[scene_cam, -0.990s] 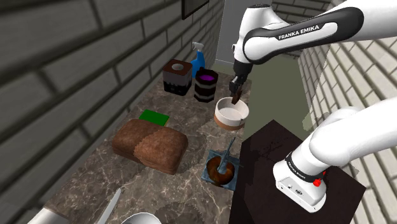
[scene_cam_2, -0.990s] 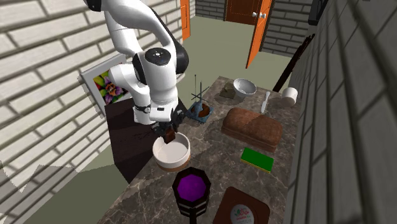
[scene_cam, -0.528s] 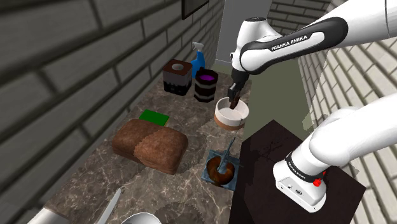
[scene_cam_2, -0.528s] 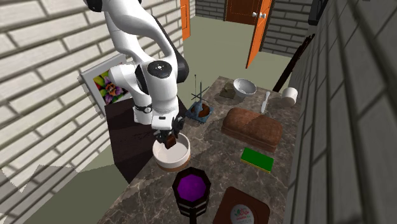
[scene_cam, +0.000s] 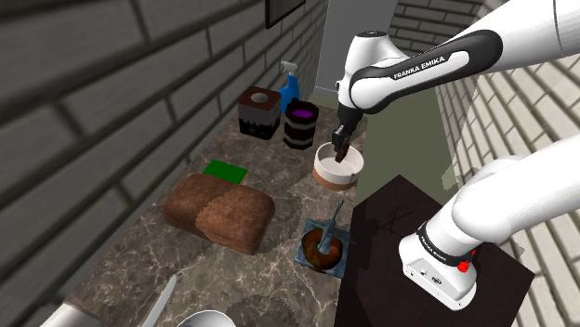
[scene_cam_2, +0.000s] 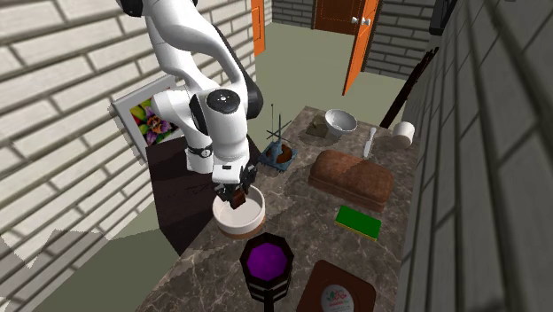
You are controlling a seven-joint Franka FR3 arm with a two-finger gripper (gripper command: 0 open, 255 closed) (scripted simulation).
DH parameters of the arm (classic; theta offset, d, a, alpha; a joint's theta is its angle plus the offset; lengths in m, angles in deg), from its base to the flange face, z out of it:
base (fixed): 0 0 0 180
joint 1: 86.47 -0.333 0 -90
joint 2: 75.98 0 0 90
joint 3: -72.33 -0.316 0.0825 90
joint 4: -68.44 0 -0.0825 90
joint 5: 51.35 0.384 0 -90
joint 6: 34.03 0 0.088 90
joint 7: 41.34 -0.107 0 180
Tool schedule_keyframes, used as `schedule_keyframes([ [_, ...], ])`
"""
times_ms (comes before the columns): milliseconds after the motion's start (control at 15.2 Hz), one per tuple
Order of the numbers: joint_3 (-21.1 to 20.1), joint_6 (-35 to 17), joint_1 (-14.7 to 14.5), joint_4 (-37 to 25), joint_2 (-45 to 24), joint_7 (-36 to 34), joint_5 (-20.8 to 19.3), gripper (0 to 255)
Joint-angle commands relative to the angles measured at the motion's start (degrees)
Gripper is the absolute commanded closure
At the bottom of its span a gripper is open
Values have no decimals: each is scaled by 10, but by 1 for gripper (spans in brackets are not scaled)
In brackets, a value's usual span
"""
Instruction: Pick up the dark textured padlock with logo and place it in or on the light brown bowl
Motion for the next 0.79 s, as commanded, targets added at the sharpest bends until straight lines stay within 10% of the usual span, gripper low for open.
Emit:
schedule_keyframes([
  [0, 0, 0, 0, 0, 0, 0, 0, 255],
  [66, 0, 0, 0, 0, 0, 0, 0, 0],
  [726, 2, 86, -1, -44, 42, 2, 2, 0],
])
